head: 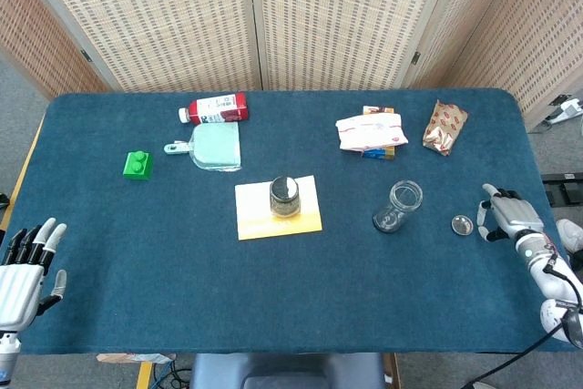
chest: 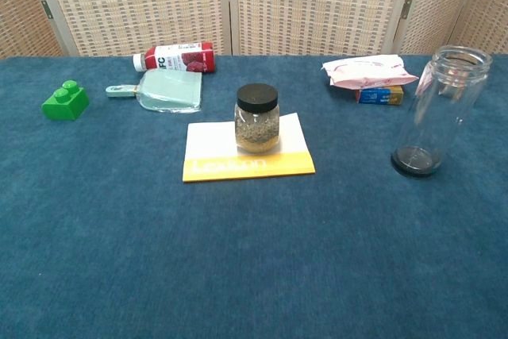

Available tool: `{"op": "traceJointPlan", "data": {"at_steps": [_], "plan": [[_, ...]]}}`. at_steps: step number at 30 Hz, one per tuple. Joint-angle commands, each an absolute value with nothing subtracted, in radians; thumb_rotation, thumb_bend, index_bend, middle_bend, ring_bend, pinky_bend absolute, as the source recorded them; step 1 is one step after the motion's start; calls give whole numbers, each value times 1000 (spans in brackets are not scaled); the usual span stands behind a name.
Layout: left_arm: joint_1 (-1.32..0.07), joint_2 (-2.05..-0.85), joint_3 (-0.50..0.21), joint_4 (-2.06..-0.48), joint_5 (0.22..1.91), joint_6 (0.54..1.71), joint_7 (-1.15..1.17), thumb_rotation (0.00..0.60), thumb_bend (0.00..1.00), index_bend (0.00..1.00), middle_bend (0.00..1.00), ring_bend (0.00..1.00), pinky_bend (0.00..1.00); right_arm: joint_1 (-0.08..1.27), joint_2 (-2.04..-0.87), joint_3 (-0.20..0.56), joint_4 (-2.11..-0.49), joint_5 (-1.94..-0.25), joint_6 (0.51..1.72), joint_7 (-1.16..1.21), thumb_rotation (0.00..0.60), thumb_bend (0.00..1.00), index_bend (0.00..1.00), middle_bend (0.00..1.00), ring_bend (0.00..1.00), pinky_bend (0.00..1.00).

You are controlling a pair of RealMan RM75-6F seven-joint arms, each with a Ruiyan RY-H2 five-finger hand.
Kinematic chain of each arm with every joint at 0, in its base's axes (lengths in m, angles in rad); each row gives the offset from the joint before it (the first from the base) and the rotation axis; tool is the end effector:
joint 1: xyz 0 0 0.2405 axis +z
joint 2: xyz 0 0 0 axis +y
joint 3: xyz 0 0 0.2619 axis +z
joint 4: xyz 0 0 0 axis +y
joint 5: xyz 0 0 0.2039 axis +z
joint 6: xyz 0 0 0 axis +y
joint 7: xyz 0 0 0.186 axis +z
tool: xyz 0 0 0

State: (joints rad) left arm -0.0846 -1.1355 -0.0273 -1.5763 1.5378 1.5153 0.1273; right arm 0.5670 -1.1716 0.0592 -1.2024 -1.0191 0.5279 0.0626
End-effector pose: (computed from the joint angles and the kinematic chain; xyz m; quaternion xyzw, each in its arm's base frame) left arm -0.3128 0.2186 0.1634 -0.6290 -0.3322 -0.3547 0.6068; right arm -0.3921 -0.3667 0.1189 0.6352 -0.5508 0.1357 0.5241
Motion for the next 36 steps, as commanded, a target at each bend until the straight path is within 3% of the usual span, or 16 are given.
{"op": "traceJointPlan", "data": {"at_steps": [1,36], "plan": [[-85,-1135,-27,-1577,1539,1516,127,600,503,0,0,0,0,575,-1188,63,-1181,-1014,515,67,600,446,543,0,0,0],[-81,-1126,-27,-1581,1547,1526,115,600,504,0,0,0,0,615,-1254,58,-1106,-1009,468,47,600,442,503,0,0,0]]}}
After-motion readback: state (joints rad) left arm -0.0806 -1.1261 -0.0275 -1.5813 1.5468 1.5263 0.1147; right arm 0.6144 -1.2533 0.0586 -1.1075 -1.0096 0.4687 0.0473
